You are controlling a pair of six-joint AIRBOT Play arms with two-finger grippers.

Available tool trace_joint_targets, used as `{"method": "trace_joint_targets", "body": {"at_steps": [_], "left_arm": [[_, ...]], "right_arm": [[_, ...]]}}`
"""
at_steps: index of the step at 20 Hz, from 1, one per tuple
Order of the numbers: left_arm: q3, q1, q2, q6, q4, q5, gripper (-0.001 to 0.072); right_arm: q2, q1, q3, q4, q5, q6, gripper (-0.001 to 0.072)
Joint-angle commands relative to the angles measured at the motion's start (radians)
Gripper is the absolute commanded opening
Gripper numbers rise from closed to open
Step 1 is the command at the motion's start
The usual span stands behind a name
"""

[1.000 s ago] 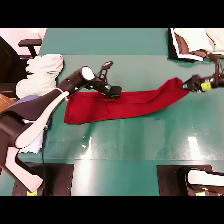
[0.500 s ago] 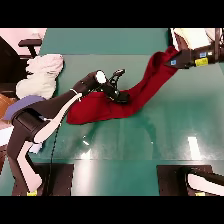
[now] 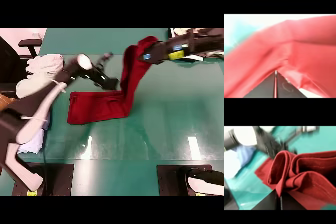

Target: Fold the shirts.

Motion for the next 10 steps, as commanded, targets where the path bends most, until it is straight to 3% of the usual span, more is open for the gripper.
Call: {"method": "trace_joint_targets", "body": {"at_steps": [1, 4, 5, 6, 7, 10], "left_arm": [[0.008, 0.169, 0.190, 0.001, 0.123, -0.071, 0.0025], [0.008, 0.330, 0.375, 0.001, 0.234, -0.119, 0.0025], [0.008, 0.377, 0.428, 0.001, 0.259, -0.129, 0.0025], [0.008, 0.416, 0.469, 0.001, 0.265, -0.136, 0.0025], [0.008, 0.449, 0.502, 0.001, 0.265, -0.144, 0.0025], [0.008, 0.508, 0.557, 0.001, 0.264, -0.168, 0.0025]], "right_arm": [[-0.126, 0.171, 0.089, 0.072, -0.072, -0.010, 0.0017], [-0.308, 0.357, 0.201, 0.113, -0.170, -0.053, 0.0022], [-0.373, 0.410, 0.244, 0.113, -0.197, -0.056, 0.0171], [-0.426, 0.444, 0.283, 0.113, -0.204, -0.056, 0.0440], [-0.467, 0.464, 0.308, 0.113, -0.195, -0.056, 0.0570], [-0.457, 0.422, 0.221, 0.110, -0.124, -0.034, 0.0509]]}}
